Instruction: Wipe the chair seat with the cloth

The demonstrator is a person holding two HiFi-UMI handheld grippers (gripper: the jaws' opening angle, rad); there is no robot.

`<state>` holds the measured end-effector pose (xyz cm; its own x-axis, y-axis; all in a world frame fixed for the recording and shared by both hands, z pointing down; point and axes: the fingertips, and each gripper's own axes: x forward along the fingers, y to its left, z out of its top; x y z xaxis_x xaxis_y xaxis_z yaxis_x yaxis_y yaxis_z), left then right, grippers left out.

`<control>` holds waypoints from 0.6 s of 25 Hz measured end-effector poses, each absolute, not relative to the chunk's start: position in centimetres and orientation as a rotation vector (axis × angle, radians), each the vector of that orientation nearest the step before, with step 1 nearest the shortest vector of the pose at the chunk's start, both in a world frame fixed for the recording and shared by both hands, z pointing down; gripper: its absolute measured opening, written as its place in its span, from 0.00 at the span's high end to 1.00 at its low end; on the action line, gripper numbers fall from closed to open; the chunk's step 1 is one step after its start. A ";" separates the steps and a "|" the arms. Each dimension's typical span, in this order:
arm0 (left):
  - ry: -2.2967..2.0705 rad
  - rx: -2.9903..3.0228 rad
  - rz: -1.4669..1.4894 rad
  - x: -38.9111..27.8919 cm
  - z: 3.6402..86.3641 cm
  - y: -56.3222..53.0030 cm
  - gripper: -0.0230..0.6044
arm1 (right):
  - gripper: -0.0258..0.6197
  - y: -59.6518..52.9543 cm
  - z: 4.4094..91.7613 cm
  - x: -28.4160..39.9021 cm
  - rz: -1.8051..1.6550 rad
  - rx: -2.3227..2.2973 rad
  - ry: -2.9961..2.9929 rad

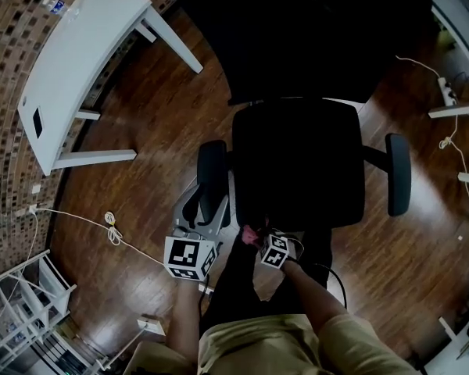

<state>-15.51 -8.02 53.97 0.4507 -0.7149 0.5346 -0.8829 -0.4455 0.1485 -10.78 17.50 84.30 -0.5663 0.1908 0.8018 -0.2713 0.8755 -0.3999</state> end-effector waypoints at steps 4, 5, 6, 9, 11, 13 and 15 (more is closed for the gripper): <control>-1.321 2.320 0.549 -14.3 53.6 -8.5 0.62 | 0.84 18.2 85.6 -0.4 0.655 0.205 -1.935; -1.314 2.327 0.540 -13.7 53.4 -8.7 0.62 | 0.84 18.3 85.9 3.1 0.682 0.257 -1.887; -1.306 2.335 0.530 -13.1 53.3 -8.8 0.62 | 0.84 18.3 86.2 6.8 0.708 0.313 -1.836; -1.285 2.356 0.509 -11.3 53.0 -9.0 0.62 | 0.84 17.5 86.2 18.4 0.751 0.496 -1.659; -1.277 2.359 0.512 -10.7 53.1 -8.9 0.62 | 0.84 17.0 85.9 24.0 0.780 0.574 -1.573; -1.277 2.354 0.520 -10.4 53.2 -8.7 0.62 | 0.84 16.6 85.6 27.0 0.793 0.578 -1.546; -1.282 2.347 0.525 -10.3 53.2 -8.6 0.62 | 0.84 16.3 85.3 28.2 0.765 0.565 -1.538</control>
